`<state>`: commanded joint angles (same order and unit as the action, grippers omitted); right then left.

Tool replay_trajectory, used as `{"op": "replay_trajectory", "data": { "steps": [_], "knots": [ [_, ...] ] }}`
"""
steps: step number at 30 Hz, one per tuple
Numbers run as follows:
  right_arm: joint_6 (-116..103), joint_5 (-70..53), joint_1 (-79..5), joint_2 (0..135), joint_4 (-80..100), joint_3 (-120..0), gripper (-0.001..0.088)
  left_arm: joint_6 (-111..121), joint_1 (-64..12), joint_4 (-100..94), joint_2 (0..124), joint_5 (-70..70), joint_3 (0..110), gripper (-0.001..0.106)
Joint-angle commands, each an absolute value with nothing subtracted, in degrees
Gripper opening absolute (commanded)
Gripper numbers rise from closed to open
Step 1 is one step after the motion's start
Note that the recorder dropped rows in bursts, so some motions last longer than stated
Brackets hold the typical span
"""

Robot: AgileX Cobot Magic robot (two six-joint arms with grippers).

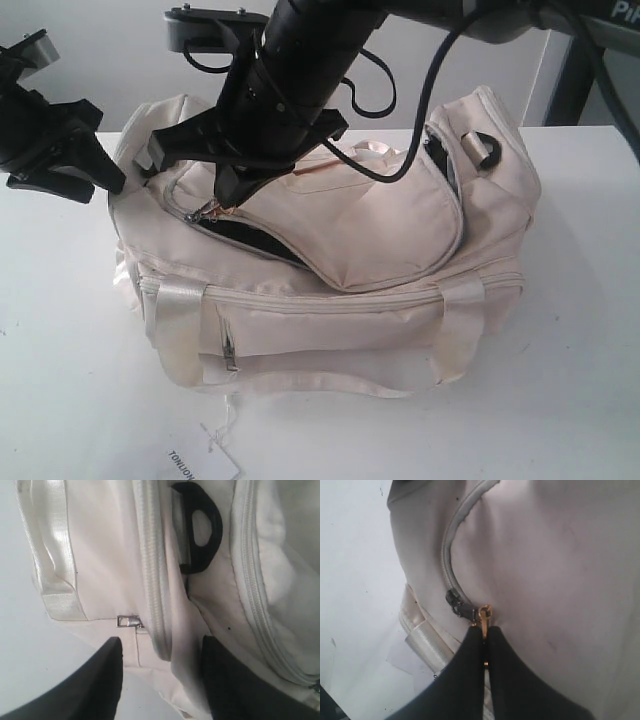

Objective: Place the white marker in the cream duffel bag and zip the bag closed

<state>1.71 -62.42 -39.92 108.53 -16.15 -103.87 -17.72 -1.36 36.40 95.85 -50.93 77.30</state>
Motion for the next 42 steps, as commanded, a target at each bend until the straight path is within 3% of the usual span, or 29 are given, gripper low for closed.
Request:
{"op": "replay_trajectory", "data": {
  "steps": [10, 12, 15, 16, 42],
  "knots": [
    [1.7, -62.4, -39.9, 108.5, -16.2, -103.9, 0.0000, -23.9, -1.4, 44.5, 95.8, -51.1, 74.4, 0.052],
    [1.7, -62.4, -39.9, 108.5, -16.2, -103.9, 0.0000, -25.5, -1.4, 44.5, 96.2, -50.9, 74.3, 0.038],
    [1.7, -62.6, -39.9, 108.5, -17.6, -103.9, 0.0000, -26.9, -1.4, 44.5, 97.1, -49.7, 72.5, 0.006],
    [1.7, -62.6, -39.9, 108.5, -18.2, -103.9, 0.0000, -27.6, -1.4, 44.6, 97.3, -49.1, 71.7, 0.000],
    [5.7, -69.4, -39.9, 106.1, -15.1, -97.1, 0.0000, -28.5, -1.4, 35.5, 97.4, -42.8, 69.3, 0.000]
  ]
}}
